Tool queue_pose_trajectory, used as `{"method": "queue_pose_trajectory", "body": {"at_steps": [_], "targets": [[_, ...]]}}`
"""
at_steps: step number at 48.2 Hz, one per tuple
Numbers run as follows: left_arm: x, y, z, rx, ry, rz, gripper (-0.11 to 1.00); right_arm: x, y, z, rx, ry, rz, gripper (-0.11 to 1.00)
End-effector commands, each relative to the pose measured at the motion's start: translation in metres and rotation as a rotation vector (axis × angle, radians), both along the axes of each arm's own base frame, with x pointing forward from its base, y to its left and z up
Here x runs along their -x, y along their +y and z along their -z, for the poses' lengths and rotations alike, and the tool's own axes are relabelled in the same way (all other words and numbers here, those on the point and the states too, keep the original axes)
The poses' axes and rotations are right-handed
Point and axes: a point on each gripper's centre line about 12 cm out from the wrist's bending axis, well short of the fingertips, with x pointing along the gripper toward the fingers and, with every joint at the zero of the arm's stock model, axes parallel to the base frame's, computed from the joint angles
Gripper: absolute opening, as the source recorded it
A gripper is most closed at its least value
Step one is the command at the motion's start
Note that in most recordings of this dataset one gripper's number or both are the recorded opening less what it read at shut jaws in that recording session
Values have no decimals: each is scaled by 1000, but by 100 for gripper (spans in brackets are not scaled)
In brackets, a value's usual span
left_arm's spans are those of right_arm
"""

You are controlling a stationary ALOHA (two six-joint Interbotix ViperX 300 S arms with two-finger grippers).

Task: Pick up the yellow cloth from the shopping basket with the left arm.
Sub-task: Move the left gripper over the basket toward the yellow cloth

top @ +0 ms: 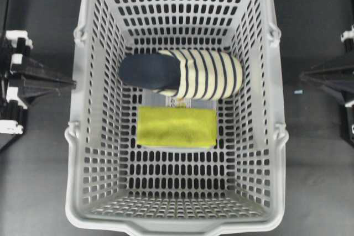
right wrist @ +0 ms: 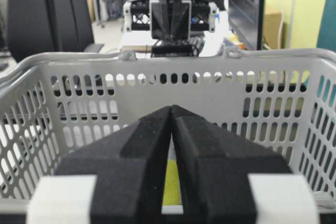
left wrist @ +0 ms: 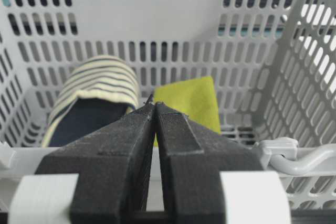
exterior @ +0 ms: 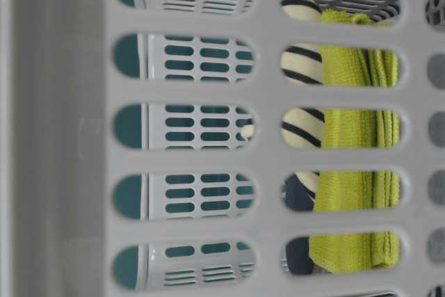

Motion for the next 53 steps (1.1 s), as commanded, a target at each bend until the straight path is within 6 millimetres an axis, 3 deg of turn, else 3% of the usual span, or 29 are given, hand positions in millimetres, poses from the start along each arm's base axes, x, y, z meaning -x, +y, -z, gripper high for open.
{"method": "queue_pose_trajectory", "body": {"at_steps": [1,5,17,30,40,43,48,53], "targets": [[-7,-11,-24,-12,-17,58,6,-3,1,-7,-18,-14,-6,0],[-18,-11,-36,4,31,56,0,-3,0,-4,-73,14,-3,0],[-60,-8,-58,-15,283,28,0,-4,5,0,-192,159,-22,0],[-105,-10,-56,-18,475,22,0,-2,5,3,-136,257,-19,0],[-132,-9,-43,-8,636,10,0,-1,5,4,-42,275,-25,1],[-138,-8,-37,-8,711,4,0,0,5,3,-26,270,-24,11],[-149,-7,-29,-9,818,-4,2,0,5,0,-25,253,-25,42],[-162,-5,-22,-4,867,-15,16,0,5,-3,-39,224,-24,73]]}}
